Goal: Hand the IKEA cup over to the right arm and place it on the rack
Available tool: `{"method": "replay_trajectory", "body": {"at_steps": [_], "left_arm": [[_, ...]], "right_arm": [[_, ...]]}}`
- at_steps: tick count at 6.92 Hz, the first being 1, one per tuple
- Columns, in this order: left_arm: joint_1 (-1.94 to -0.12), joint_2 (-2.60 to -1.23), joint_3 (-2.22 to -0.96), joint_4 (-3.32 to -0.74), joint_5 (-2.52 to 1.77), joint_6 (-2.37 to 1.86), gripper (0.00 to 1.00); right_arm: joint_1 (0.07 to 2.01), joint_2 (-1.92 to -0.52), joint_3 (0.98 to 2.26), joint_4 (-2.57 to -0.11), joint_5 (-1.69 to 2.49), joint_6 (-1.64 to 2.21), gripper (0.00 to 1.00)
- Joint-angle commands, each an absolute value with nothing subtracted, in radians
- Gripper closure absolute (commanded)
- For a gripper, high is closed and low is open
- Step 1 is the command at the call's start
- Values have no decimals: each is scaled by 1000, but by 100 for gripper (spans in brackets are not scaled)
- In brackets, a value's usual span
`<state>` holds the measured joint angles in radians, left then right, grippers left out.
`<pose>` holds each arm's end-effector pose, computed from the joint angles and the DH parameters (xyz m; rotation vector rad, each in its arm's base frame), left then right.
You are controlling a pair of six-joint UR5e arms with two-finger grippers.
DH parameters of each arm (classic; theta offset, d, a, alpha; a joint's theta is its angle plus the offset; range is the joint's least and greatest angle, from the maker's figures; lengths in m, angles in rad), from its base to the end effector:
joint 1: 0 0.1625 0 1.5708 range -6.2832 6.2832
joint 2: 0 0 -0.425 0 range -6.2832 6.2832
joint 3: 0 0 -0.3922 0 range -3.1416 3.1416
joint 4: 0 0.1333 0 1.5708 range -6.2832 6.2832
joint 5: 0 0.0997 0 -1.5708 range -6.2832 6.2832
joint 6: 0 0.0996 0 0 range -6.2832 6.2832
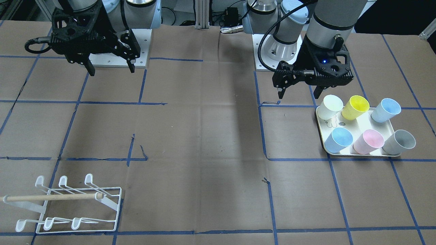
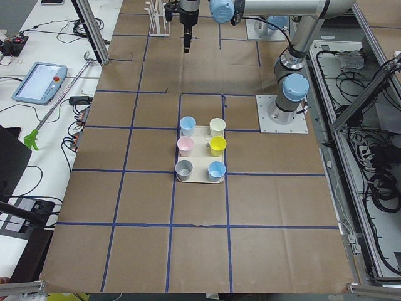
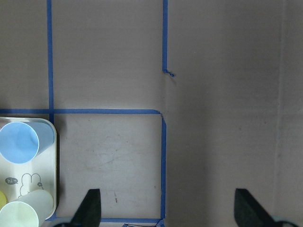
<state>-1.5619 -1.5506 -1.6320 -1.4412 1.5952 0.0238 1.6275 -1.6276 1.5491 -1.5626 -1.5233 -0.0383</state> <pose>-0.1265 -0.4926 0.4810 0.0215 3.1127 -0.1373 0.1646 -0.4647 0.5253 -0.1494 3.0880 -0.1080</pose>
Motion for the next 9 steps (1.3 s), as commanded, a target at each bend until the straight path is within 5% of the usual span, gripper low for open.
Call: {"method": "replay_trajectory", "body": {"at_steps": [1, 4, 9], "left_arm": [[-1493, -1543, -1649, -1427, 1600, 125, 0], [-1295, -1551, -1661, -1425, 1591, 326, 0], [-1270, -1653, -1724, -1253, 1592, 330, 0]], "right_arm": [[1628, -1628, 1549, -1563, -1523, -40, 0], [1628, -1628, 1549, -1563, -1522, -40, 0], [1628, -1628, 1549, -1563, -1522, -37, 0]]}}
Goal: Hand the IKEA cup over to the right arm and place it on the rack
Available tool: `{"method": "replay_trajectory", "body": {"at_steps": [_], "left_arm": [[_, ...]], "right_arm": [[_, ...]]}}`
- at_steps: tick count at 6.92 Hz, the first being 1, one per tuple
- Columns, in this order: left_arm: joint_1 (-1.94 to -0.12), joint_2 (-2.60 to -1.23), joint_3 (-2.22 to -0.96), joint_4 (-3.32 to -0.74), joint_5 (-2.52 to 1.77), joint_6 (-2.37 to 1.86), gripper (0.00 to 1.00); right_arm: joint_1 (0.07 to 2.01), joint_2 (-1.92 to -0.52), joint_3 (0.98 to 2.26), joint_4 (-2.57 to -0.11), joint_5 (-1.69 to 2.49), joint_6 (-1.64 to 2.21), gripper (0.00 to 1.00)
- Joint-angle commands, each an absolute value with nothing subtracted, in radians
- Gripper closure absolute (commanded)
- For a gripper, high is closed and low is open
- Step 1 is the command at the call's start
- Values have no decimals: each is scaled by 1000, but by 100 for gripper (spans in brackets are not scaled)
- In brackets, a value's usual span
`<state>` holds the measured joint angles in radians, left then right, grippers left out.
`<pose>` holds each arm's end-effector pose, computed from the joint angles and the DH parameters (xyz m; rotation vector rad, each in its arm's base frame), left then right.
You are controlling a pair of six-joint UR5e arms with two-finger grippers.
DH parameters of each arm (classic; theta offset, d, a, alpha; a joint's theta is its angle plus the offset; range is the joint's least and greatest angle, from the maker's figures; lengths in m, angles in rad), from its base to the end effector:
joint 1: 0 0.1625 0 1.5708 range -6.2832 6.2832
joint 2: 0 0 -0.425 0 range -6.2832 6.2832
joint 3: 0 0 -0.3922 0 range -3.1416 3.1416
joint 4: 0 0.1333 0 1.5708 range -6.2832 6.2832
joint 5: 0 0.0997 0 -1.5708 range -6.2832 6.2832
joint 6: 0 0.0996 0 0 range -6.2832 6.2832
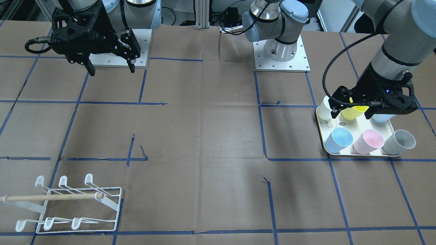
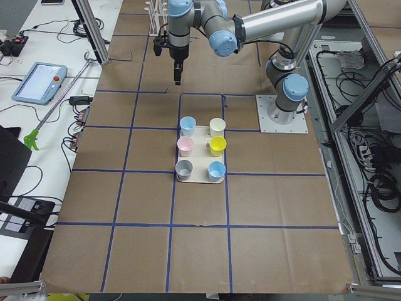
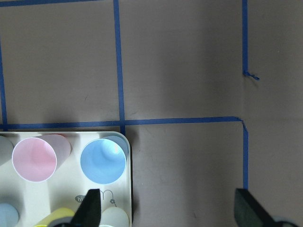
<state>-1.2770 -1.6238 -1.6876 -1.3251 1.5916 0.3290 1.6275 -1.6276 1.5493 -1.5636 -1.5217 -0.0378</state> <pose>0.0238 -0.5319 0.4289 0.0533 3.0964 -0.1020 0.1648 -0.4648 0.5253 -0.1486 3.0864 -0.1092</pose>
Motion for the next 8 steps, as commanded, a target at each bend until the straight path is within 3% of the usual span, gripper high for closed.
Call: {"method": "replay_trajectory", "body": {"at_steps": [1, 5, 8], "left_arm": [[-1223, -1676, -1797, -1159, 1591, 333, 0], [-1157, -1747, -2015, -921, 1568, 374, 0], [-1149, -1783, -2077, -865, 1583, 405, 0]], "right_arm": [[1628, -1628, 1549, -1563, -1522, -34, 0], [1628, -1628, 1549, -1562, -1522, -35, 0], [1628, -1628, 1549, -1563, -1522, -37, 0]]}}
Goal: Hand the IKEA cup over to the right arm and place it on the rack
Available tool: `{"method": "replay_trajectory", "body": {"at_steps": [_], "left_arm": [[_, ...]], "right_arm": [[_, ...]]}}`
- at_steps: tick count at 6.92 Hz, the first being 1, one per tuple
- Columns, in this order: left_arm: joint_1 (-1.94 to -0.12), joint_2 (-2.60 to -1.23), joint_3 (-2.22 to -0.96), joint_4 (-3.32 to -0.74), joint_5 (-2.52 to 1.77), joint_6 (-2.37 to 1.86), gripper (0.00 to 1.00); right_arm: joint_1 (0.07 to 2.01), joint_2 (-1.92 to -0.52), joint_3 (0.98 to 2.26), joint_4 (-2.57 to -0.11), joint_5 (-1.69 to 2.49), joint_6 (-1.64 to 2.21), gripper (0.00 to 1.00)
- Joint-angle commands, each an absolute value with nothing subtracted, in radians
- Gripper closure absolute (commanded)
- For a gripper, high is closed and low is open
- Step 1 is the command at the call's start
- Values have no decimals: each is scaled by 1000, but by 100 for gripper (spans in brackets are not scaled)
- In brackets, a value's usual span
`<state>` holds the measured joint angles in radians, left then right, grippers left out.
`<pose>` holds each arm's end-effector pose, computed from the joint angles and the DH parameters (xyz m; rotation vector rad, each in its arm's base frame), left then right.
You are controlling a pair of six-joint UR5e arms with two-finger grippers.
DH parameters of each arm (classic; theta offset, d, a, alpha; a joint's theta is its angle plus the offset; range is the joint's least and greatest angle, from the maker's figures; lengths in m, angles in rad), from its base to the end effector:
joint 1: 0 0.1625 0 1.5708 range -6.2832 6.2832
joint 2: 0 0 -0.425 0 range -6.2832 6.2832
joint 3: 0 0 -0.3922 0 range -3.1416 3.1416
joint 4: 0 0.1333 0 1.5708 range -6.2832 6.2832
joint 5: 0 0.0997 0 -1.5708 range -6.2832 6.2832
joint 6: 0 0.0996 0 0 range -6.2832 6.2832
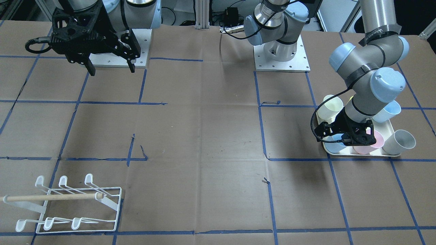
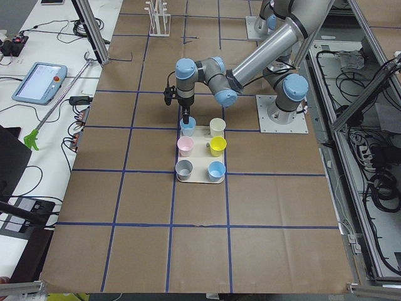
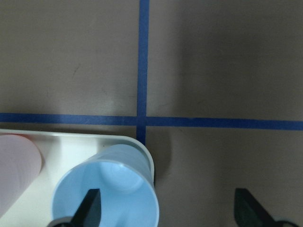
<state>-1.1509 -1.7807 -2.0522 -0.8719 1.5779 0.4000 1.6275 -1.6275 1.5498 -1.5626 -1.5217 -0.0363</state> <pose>0.0792 -0.5026 0.2293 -0.0312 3.1319 -0.0065 0.1648 -0.4647 0.5249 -0.1463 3.0865 -0.1066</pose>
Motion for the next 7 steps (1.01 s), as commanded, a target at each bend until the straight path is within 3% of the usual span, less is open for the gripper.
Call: {"method": "replay_trajectory", "body": {"at_steps": [1, 2, 4, 5, 7], "left_arm": [[-1149, -1772, -2083, -874, 1588, 406, 0], [-1149, -1767, -2082, -876, 1589, 408, 1], [-1138, -1767, -2071, -870, 1589, 413, 10], [-1138, -1766, -2069, -867, 1589, 411, 22], [-1137, -1744, -2066, -873, 1591, 407, 69]], "right_arm": [[1628, -1628, 1549, -1563, -1522, -37, 0], [1628, -1628, 1549, -1563, -1520, -37, 0], [1628, -1626, 1551, -1563, -1520, -34, 0], [1628, -1628, 1551, -1562, -1520, -34, 0], [1628, -1626, 1549, -1562, -1520, -35, 0]]}}
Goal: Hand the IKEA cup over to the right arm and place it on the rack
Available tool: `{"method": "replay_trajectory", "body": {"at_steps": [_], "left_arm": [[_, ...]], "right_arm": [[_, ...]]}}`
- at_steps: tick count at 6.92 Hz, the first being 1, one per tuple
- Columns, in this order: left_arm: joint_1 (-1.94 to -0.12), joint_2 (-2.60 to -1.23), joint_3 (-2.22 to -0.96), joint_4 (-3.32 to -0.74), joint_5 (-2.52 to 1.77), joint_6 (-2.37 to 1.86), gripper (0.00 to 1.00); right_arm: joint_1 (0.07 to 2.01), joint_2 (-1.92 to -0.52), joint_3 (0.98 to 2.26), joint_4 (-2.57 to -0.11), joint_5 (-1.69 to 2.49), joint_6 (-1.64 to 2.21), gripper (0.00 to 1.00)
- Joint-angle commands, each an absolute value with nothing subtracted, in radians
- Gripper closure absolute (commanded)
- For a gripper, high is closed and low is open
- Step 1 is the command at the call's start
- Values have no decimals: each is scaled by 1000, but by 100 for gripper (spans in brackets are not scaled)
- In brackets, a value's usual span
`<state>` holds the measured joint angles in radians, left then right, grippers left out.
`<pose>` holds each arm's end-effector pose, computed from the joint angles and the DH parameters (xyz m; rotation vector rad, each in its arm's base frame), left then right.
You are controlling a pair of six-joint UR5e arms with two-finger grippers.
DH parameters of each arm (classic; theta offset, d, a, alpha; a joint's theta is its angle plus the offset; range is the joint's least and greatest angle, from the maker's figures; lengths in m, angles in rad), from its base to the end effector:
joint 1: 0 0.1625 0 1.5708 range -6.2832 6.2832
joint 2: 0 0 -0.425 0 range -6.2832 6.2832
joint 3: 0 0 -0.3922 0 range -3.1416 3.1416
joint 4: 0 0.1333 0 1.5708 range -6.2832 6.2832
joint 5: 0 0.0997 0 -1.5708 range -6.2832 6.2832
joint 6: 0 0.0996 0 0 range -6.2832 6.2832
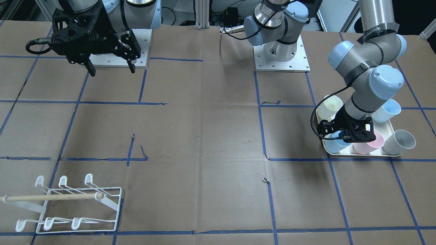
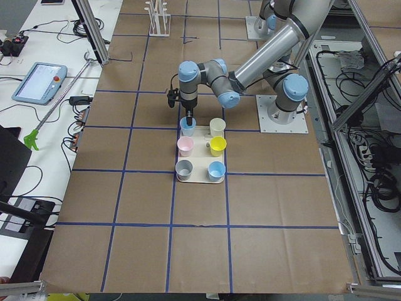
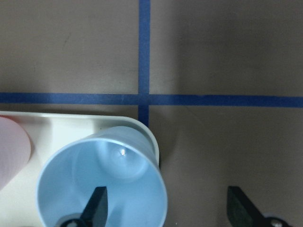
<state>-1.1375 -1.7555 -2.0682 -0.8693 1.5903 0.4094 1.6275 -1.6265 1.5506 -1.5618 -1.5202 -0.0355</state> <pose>0.0840 -0.4945 0.2354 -0.0375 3.1156 -0.0151 0.1650 -0.4649 0.5240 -0.1449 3.0852 -0.1025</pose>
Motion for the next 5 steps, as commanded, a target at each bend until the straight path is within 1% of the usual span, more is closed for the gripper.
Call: {"method": "replay_trajectory", "body": {"at_steps": [1, 2, 4, 5], "left_arm": [[-1137, -1743, -2065, -874, 1589, 402, 90], [-1135, -1741, -2066, -874, 1588, 402, 100], [-1096, -1727, -2063, -876, 1577, 408, 100], [-1091, -1698, -2045, -903, 1581, 410, 100]], "right_arm": [[1628, -1626, 1551, -1562, -1520, -35, 0], [1628, -1626, 1551, -1559, -1519, -35, 0], [1628, -1628, 1551, -1560, -1520, -34, 0], [1628, -1626, 1551, -1560, -1519, -34, 0]]}}
